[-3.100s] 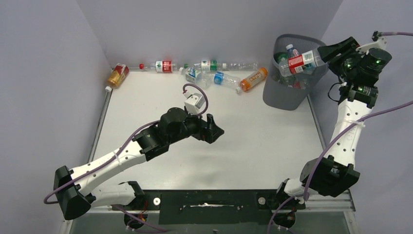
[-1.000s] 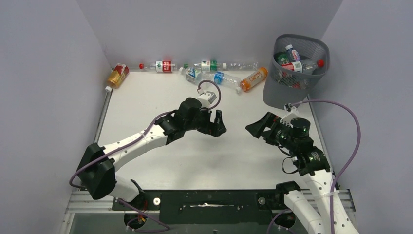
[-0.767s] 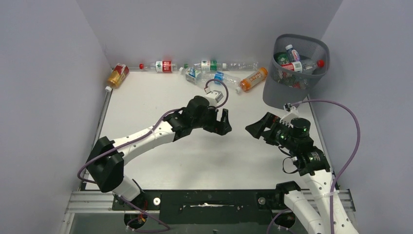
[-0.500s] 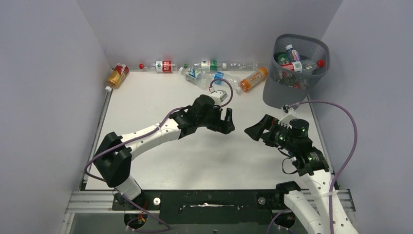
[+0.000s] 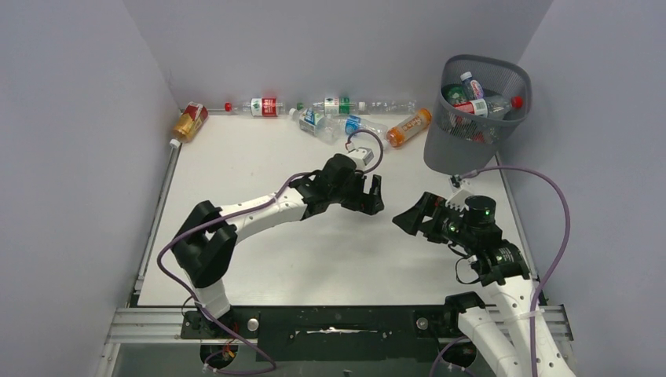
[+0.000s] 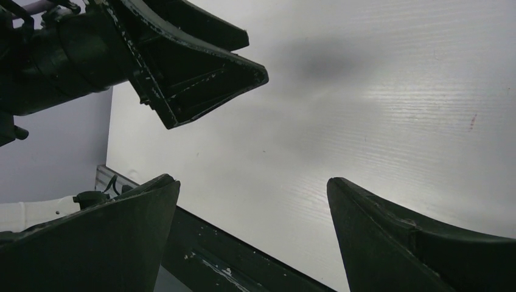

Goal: Put the plastic bottles in the bin
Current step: Adjust the plastic bottle at the center of the board.

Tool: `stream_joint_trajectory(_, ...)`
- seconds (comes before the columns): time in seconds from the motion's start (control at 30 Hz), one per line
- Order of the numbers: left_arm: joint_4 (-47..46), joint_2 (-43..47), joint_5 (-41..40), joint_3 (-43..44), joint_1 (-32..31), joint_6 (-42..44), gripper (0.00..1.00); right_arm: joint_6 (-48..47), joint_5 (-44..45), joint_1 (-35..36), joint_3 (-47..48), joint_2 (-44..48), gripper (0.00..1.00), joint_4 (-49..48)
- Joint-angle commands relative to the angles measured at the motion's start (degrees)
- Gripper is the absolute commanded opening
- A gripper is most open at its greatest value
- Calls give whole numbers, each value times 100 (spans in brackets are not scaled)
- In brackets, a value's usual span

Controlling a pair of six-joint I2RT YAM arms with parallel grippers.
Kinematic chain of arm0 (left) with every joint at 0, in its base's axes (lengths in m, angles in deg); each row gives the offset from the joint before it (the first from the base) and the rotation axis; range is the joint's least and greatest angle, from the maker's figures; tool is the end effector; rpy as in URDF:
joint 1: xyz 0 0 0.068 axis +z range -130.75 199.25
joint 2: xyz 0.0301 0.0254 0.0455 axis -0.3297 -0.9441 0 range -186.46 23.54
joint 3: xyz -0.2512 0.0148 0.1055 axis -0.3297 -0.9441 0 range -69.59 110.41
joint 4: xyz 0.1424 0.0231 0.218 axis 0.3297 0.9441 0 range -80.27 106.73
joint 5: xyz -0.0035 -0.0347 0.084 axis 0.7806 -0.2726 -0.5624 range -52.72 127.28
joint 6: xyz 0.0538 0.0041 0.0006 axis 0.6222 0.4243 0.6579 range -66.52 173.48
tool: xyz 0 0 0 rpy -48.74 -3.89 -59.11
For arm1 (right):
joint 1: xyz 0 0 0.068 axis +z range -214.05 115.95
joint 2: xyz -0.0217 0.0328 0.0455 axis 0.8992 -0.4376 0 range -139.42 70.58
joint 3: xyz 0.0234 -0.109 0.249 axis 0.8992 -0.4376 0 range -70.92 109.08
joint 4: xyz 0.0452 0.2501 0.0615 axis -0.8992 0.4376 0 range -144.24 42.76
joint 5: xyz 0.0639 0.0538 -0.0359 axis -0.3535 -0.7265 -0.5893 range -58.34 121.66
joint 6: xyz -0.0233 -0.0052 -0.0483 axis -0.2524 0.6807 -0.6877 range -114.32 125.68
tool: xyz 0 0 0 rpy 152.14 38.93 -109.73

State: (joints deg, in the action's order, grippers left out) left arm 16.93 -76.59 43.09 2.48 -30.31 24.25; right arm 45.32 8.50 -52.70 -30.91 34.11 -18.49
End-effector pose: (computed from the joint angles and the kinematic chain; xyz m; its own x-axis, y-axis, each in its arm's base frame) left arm 0.2569 -0.3070 0.2479 -0.7227 0.0990 -0.6840 0.5247 0.7228 -0.4498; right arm 0.1334 0.0411 0.2887 -0.7259 0.4525 -0.5179 -0.0572 0.7107 0.7011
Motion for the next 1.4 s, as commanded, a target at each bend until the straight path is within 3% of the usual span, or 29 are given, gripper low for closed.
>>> stream_joint_trajectory(0.0,-219,-219,29,651,3,228,87,-110,-126,43,-95,19,98,-61)
stream_joint_trajectory(0.5,-716,-516,65,740,-13,79,87,-325,-112,41,371,136,98,664)
stream_joint_trajectory(0.93,-371,-888,32,1275,-179,173,88,-191,-264,42,40,436,98,558)
stream_joint_trajectory(1.37,-150,-1165,514,1826,319,618,88,-170,269,41,307,292,98,563)
